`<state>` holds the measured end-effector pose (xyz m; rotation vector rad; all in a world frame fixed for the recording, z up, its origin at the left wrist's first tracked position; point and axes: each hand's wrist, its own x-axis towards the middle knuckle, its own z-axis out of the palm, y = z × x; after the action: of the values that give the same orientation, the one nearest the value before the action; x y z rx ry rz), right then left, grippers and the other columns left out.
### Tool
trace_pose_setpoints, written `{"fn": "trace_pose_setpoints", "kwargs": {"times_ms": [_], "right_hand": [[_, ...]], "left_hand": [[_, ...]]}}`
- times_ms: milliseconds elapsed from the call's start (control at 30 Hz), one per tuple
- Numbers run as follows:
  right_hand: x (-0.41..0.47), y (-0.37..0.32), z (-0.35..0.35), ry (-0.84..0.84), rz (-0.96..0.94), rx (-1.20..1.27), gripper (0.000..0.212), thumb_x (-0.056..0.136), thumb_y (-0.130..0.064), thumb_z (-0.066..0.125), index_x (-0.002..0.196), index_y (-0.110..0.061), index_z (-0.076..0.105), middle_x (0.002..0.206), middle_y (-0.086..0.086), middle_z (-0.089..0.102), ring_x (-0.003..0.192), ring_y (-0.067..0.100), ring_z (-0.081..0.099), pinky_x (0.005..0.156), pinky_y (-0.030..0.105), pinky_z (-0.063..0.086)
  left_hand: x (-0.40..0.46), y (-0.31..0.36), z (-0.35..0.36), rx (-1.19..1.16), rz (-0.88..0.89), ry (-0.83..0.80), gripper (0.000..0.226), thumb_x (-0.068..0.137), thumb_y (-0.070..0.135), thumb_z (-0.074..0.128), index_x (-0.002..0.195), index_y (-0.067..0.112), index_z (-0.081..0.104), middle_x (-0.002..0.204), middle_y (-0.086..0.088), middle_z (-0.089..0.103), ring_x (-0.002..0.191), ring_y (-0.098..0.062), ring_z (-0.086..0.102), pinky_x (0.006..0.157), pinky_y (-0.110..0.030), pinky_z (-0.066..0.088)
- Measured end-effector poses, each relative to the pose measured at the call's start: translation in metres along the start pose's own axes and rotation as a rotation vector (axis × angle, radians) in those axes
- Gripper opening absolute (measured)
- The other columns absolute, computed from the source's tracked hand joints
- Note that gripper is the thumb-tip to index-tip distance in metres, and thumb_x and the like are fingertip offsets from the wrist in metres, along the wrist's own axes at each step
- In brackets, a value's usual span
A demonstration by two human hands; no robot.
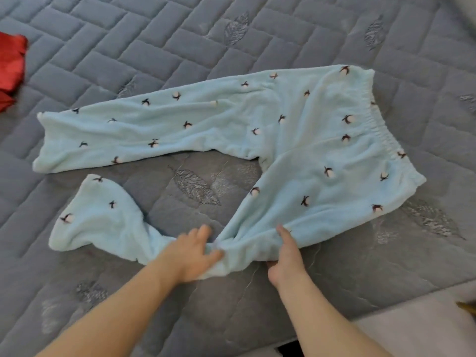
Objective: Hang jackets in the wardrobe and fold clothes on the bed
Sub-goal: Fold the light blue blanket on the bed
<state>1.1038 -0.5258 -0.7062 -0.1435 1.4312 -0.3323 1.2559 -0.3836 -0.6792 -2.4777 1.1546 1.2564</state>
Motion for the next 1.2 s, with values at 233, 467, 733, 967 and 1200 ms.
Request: {"fn": "trace_pose_setpoints", "kwargs": {"times_ms": [233, 467, 733, 967, 1200], "right_hand": [[-0.016, 0.032, 0.010, -0.119, -0.028, -0.055, 0.039, 0.078, -0.037, 0.076, 0.112, -0.020, 0.068, 0.099, 0.002, 0.076, 0.091, 0.021, 0.072, 0.083, 0.037, 0.056], [-0.017, 0.036, 0.004, 0.250, -0.156, -0.012, 0.038, 0.078, -0.025, 0.080, 0.109, -0.015, 0.061, 0.093, 0.006, 0.069, 0.080, 0.022, 0.069, 0.060, 0.031, 0.056], [-0.042, 0.116, 0.038, -0.108, 0.056, 0.045, 0.041, 0.082, -0.037, 0.072, 0.119, -0.026, 0.060, 0.113, -0.001, 0.067, 0.105, 0.017, 0.061, 0.096, 0.034, 0.042], [-0.044, 0.139, 0.076, 0.044, -0.033, -0.050, 0.045, 0.076, -0.024, 0.079, 0.118, -0.015, 0.065, 0.108, 0.003, 0.071, 0.095, 0.020, 0.068, 0.082, 0.035, 0.056], [-0.069, 0.155, 0.074, -0.188, -0.031, -0.018, 0.066, 0.074, -0.058, 0.070, 0.129, -0.024, 0.058, 0.119, 0.001, 0.069, 0.107, 0.020, 0.066, 0.094, 0.038, 0.052]], "left_hand": [[-0.010, -0.067, -0.021, 0.364, -0.050, -0.161, 0.030, 0.088, 0.050, 0.038, 0.112, 0.036, 0.049, 0.125, 0.006, 0.051, 0.124, -0.019, 0.041, 0.106, -0.051, 0.020], [-0.033, -0.075, -0.065, 0.067, 0.113, 1.057, 0.021, 0.085, 0.032, 0.056, 0.089, 0.013, 0.046, 0.072, -0.005, 0.050, 0.061, -0.028, 0.048, 0.059, -0.035, 0.031], [-0.039, -0.116, -0.048, 0.085, -0.018, 0.178, 0.019, 0.094, 0.040, 0.048, 0.096, 0.021, 0.049, 0.096, -0.002, 0.061, 0.102, -0.027, 0.055, 0.080, -0.033, 0.035], [-0.049, -0.127, -0.091, 0.270, -0.156, -0.225, 0.055, 0.060, 0.061, 0.073, 0.095, 0.025, 0.051, 0.080, 0.011, 0.055, 0.076, -0.014, 0.057, 0.072, -0.033, 0.047], [-0.077, -0.170, -0.123, 0.230, -0.145, -0.154, 0.017, 0.077, 0.034, 0.064, 0.069, 0.025, 0.052, 0.075, 0.006, 0.060, 0.072, -0.014, 0.057, 0.067, -0.028, 0.048]]}}
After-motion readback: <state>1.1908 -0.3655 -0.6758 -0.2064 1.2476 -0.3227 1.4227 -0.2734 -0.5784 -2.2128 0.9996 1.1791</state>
